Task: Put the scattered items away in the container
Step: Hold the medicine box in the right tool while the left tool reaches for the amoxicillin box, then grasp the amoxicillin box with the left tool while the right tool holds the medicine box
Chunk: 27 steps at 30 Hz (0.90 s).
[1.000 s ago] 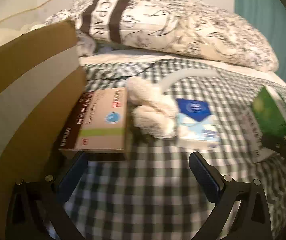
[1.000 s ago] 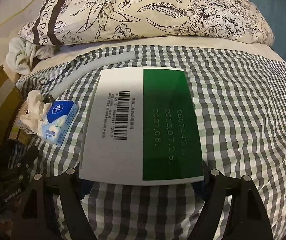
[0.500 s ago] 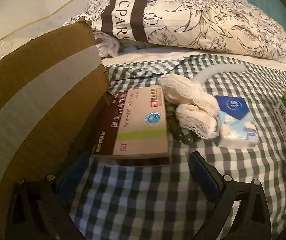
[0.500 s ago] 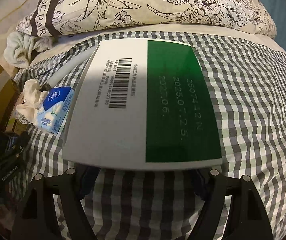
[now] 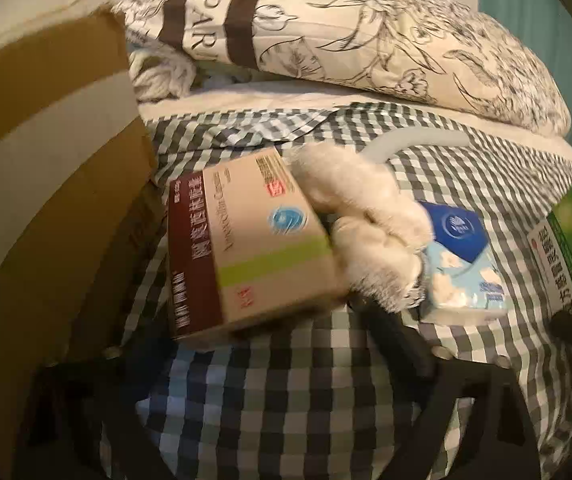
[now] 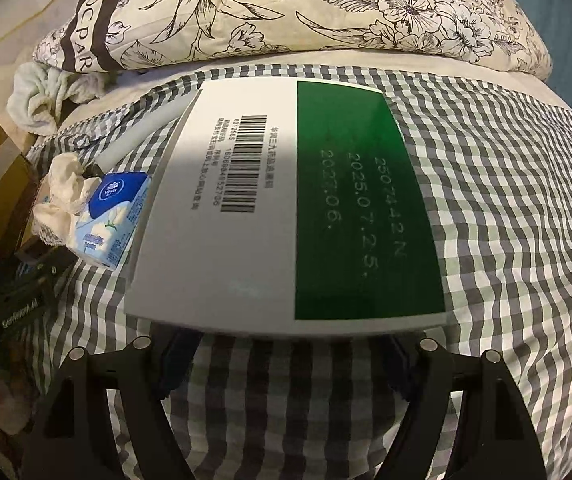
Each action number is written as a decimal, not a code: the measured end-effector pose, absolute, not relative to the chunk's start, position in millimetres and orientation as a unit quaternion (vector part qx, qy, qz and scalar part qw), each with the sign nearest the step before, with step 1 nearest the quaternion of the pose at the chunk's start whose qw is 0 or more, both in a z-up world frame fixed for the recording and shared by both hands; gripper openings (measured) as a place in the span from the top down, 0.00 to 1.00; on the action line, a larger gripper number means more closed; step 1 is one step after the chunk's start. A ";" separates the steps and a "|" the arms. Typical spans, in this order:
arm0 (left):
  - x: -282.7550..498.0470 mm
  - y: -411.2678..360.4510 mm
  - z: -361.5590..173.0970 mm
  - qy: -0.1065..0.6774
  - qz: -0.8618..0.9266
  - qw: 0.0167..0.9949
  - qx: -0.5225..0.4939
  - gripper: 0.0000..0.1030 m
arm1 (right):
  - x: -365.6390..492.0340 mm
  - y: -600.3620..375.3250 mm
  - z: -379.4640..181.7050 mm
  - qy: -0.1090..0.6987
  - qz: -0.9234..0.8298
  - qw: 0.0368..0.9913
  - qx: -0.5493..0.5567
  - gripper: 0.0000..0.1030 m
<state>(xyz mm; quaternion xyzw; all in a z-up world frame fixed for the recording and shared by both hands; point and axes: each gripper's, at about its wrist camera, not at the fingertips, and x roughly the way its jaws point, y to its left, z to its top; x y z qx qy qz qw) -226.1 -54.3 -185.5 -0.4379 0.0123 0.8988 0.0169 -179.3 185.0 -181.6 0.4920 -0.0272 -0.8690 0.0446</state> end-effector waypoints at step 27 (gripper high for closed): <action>-230.6 -73.8 -193.0 -0.160 0.888 -0.029 -0.430 0.01 | -187.8 174.5 -179.6 -0.040 -0.880 0.005 0.474 0.20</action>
